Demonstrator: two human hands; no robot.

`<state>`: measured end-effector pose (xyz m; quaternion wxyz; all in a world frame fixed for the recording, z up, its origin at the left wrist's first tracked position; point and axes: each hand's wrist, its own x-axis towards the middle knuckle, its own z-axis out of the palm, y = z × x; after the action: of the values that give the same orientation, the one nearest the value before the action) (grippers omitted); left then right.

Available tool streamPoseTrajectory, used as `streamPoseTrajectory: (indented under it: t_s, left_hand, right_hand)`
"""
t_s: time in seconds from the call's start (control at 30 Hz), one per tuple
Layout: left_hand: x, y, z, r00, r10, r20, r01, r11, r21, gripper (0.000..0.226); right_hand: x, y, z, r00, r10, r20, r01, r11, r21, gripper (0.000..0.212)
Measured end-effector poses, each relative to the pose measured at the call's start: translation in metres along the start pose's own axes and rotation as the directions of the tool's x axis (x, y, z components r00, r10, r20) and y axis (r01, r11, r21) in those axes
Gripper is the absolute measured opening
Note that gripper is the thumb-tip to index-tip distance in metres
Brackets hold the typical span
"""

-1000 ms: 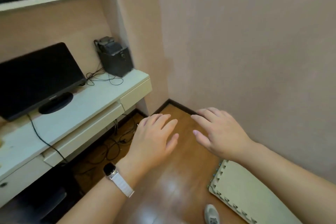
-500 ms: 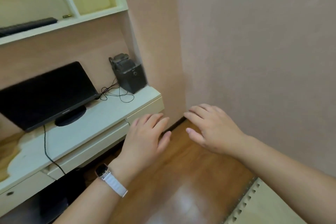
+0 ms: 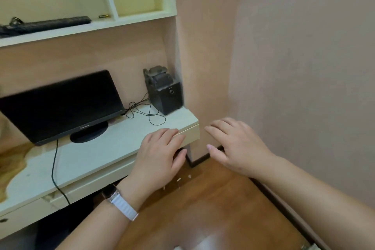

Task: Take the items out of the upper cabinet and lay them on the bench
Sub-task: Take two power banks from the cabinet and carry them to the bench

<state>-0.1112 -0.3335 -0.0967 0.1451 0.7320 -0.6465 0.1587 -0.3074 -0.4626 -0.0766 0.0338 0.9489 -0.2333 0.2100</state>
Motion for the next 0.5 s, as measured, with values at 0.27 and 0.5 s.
streamPoseTrajectory:
  t_s: [0.27,0.5]
  left_hand:
    - [0.078,-0.110,0.042,0.999,0.030,-0.014,-0.030,0.999,-0.036,0.040]
    - [0.130,-0.182,0.060,0.998,0.024,-0.062,-0.029,0.997,-0.067,0.042]
  right_hand:
    - [0.124,0.003,0.046,0.998,0.020,0.067,-0.014,0.997,-0.080,0.047]
    - [0.207,-0.004,0.073,0.996,0.041,0.081,-0.031,0.992,-0.119,0.047]
